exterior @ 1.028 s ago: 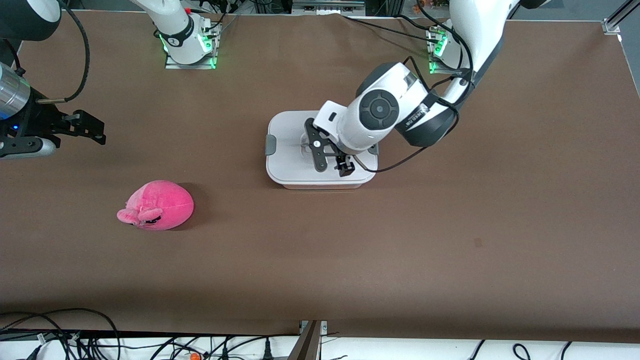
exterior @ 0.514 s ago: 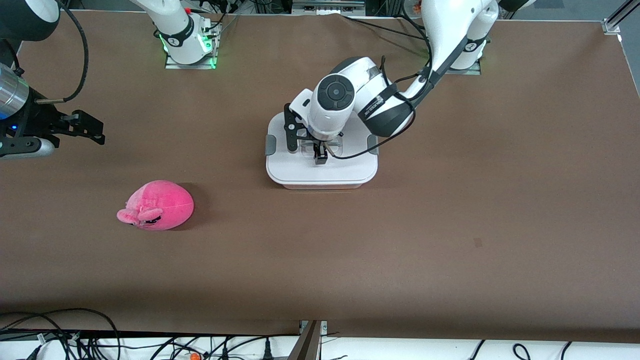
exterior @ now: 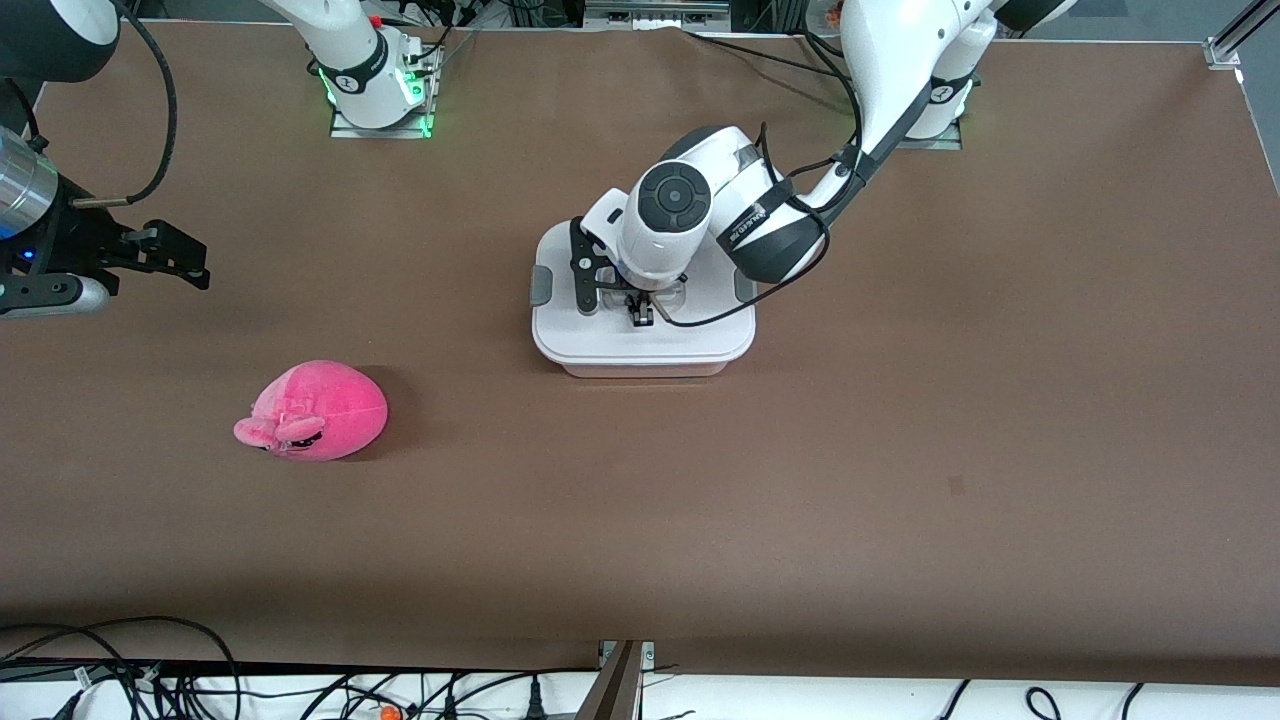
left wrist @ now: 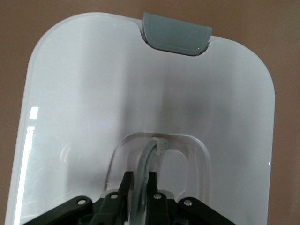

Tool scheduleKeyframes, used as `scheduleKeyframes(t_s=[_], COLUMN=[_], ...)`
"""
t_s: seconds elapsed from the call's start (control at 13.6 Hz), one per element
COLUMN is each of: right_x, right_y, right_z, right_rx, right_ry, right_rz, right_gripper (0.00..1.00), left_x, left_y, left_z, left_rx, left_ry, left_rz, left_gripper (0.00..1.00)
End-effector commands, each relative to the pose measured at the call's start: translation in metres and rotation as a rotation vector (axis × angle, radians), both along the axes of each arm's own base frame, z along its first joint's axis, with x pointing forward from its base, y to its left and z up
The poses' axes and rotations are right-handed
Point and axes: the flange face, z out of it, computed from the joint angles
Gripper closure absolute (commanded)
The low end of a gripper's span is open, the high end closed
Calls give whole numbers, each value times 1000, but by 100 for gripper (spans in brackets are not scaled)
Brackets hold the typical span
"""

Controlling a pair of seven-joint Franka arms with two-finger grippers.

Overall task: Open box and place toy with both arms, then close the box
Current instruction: 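Reach the left gripper to the white lid handle and grasp it, then lift the white lid off the pink tub with the left gripper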

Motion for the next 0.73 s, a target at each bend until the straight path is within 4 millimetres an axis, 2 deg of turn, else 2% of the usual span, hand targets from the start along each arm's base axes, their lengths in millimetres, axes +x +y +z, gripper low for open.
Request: scheduleKeyframes(t_s=[0.0, 0.29, 0.66], right_x=[-2, -2, -2], right_y=[-2, -2, -2], right_z=[6, 6, 6], right_rx=[6, 6, 6], right_ry=[1, -1, -1], right_rz=[4, 4, 4], right_gripper=[0, 0, 0], left_x=[-11, -4, -7], left_y=[5, 11, 13], left_z=[9, 18, 63], left_rx=[57, 51, 31], left_ry=[19, 9, -34], left_rz=[-42, -31, -27], left_gripper=[100, 100, 100])
